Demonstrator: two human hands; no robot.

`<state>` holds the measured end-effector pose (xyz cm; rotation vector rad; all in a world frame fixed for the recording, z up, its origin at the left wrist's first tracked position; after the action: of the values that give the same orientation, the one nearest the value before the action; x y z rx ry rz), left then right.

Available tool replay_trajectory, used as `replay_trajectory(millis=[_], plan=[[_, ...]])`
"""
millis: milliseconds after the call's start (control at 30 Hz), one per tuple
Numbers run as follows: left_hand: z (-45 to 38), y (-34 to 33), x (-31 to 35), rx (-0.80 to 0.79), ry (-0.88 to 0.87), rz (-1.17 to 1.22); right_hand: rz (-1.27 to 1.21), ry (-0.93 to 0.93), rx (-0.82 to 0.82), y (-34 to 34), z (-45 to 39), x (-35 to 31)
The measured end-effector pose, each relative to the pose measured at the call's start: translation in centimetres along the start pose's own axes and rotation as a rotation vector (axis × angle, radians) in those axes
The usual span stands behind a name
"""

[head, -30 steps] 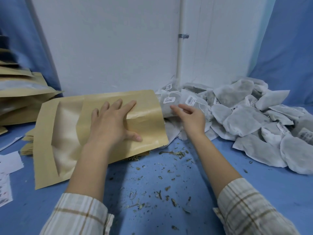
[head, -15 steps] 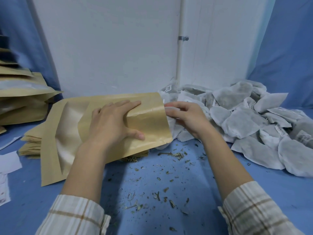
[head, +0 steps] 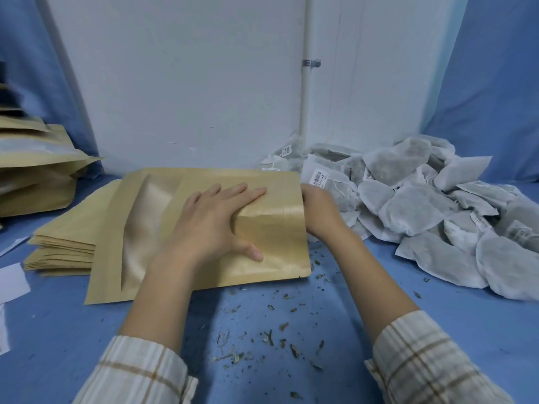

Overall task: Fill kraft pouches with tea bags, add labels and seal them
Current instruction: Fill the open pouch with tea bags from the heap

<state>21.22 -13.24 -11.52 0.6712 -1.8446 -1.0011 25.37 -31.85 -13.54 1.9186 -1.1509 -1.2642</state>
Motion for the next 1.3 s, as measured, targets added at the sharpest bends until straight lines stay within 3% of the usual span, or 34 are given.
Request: replay_trajectory(millis=[67, 200, 267, 367, 467, 567, 667, 700, 800, 900, 967, 1033, 1100, 1133, 1167, 1267, 1300], plan=[[0.0, 0.2, -0.2, 0.054, 0.004, -0.022, 0.159, -0.11, 0.281, 0.4, -0.3, 1.9], [0.0, 0.6, -0.3, 0.131, 0.015, -0.034, 0.258, -0.309, 0.11, -0.4, 0.2, 6.3], [0.0, 0.7, -0.3, 0.154, 0.027, -0.057, 0.234, -0.327, 0.128, -0.5, 0.4, 7.5], [0.0, 0.9, -0.7, 0.178, 0.063, -0.085, 0.01, -0.309, 0.287, 0.4, 0.3, 7.8], [0.2, 1.2, -1.2, 0.195, 0.086, -0.073, -0.232, -0.19, 0.292, 2.0, 0.4, 7.0], [0.3, 1.5, -1.1, 0.197, 0.072, -0.039, -0.257, 0.015, 0.224, 4.0, 1.0, 5.2], [0.2, 1.3, 0.0, 0.145, 0.022, 0.015, -0.222, 0.187, 0.05, 4.3, 0.7, 2.4], [0.1, 1.1, 0.6, 0.116, 0.002, 0.029, -0.199, 0.194, -0.009, 3.6, 0.2, 1.3], [0.0, 0.6, 2.0, 0.058, -0.059, 0.152, -0.329, -0.019, -0.172, 1.8, 0.1, 0.4], [0.1, 0.7, 2.1, 0.052, -0.069, 0.155, -0.305, -0.007, -0.372, 0.3, 0.4, 0.0], [0.1, 0.9, 1.7, 0.06, -0.049, 0.113, -0.351, 0.073, -0.417, 0.8, 1.2, -0.6], [0.0, 1.0, 1.3, 0.088, -0.02, 0.034, -0.322, 0.183, -0.185, 1.9, 0.9, -0.5], [-0.1, 1.0, 1.1, 0.108, 0.004, -0.044, -0.072, 0.239, 0.05, 2.9, 0.1, 1.0], [-0.1, 1.0, 1.0, 0.106, 0.017, -0.061, 0.054, 0.214, 0.056, 3.3, -0.1, 2.1], [-0.1, 0.9, 0.9, 0.099, 0.032, -0.062, 0.166, 0.152, -0.03, 3.4, -0.2, 3.4], [-0.1, 0.7, 0.6, 0.083, 0.058, -0.041, 0.515, -0.046, -0.569, 2.5, 0.9, 6.0], [-0.1, 0.8, 0.6, 0.083, 0.058, -0.035, 0.541, -0.054, -0.605, 2.0, 1.1, 6.3]])
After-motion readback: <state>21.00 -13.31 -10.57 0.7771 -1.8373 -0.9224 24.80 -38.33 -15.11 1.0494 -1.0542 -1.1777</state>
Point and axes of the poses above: each hand's wrist, its own z-axis away from the middle knuckle, its own y-axis out of the back of the hand, x = y × z, the point moved 2 cm from there along -z, towards the middle knuckle, and after that the axes turned 12 degrees about z, right-handed, at the moved point
